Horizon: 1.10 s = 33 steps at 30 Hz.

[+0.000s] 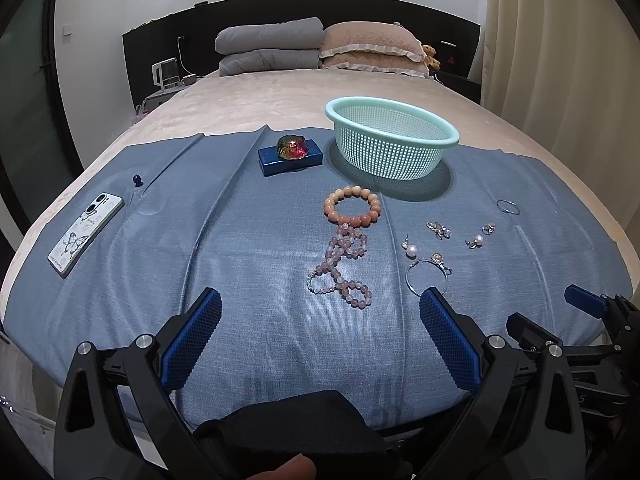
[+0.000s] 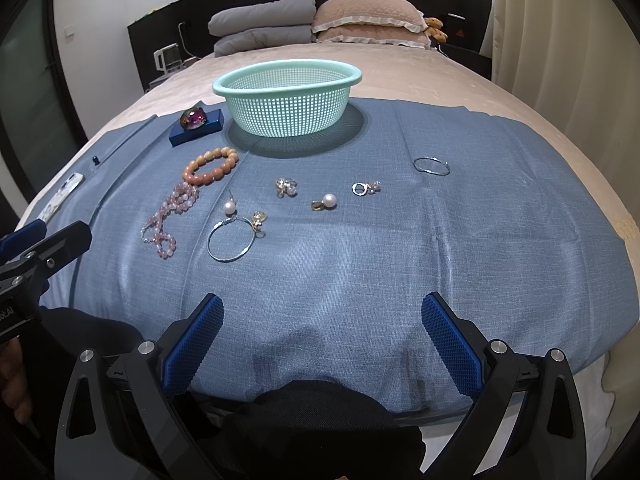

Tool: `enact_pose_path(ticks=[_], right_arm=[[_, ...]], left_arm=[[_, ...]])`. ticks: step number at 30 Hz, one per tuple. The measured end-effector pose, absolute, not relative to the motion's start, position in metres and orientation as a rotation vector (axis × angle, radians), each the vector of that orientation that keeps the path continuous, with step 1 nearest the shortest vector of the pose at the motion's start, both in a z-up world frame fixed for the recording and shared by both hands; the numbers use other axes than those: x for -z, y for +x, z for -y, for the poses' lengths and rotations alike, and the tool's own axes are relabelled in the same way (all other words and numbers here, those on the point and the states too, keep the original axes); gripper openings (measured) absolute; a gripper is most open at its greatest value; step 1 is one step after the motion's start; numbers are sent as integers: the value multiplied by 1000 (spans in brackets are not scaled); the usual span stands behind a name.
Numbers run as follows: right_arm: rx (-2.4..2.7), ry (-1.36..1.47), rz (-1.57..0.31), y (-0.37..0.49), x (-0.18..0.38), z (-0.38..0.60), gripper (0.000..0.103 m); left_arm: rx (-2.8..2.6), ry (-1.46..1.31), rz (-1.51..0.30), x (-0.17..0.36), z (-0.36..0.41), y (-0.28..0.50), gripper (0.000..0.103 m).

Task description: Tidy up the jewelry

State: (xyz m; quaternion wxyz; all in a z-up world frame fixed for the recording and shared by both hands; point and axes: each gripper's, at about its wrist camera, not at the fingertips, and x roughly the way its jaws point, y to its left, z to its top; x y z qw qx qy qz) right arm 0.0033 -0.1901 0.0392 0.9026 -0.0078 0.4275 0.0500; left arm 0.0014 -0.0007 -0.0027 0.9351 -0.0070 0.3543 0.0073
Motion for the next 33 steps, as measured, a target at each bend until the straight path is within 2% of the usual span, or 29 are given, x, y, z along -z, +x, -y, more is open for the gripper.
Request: enact_pose_path(ticks=[24,33], right_arm=[[-112,-7,-886,4,-39,192,95],[-93,12,-903,6,-42,196,95]], left_arm=[[-15,-6,-726,3,1,1,97],[44,9,-784,5,4,8,97]])
